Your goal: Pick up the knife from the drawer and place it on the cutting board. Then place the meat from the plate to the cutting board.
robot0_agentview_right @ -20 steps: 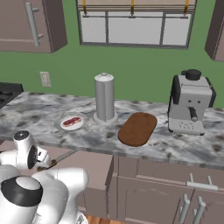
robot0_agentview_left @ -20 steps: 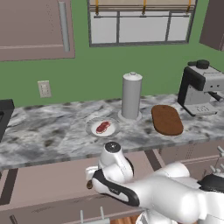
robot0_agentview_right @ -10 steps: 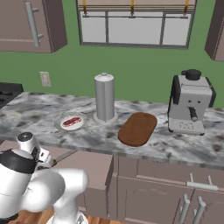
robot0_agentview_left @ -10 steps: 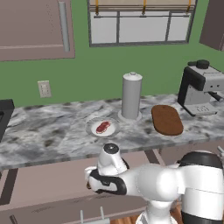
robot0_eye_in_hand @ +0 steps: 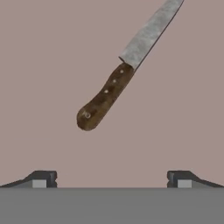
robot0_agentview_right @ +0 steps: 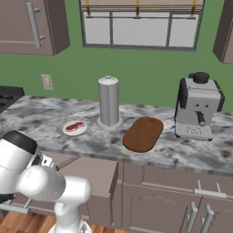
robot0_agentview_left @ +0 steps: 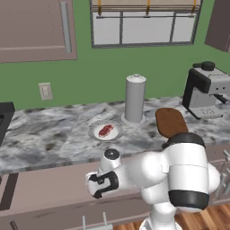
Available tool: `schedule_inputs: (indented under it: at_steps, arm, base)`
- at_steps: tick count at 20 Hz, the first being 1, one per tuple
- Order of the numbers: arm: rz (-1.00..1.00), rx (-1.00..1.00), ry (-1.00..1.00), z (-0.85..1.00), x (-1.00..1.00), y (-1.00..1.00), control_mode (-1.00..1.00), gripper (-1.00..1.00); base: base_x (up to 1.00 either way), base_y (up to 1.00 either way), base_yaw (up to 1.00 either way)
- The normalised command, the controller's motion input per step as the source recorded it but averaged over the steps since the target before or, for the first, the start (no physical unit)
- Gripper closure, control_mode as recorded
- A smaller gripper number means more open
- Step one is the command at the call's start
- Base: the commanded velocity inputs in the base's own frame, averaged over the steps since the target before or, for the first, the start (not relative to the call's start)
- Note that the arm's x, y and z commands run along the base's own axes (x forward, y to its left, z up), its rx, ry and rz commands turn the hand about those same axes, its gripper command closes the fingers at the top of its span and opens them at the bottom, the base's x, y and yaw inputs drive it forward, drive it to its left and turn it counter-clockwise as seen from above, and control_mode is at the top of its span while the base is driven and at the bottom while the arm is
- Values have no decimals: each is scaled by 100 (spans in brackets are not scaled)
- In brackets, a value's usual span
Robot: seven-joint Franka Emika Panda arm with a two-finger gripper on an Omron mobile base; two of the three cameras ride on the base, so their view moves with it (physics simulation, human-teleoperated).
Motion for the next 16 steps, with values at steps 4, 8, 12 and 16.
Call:
schedule_inputs:
  at_steps: [4,8,12,16]
  arm:
    - [0,0,0,-12,17,9,-100,-100]
    - [0,0,0,-8,13,3,-100,-100]
    - [0,0,0,-9,16,7,-100,-100]
    - [0,0,0,-14,17,10,-100,-100]
  base:
    - [0,0,0]
    - [0,0,0]
    - [0,0,0]
    - [0,0,0]
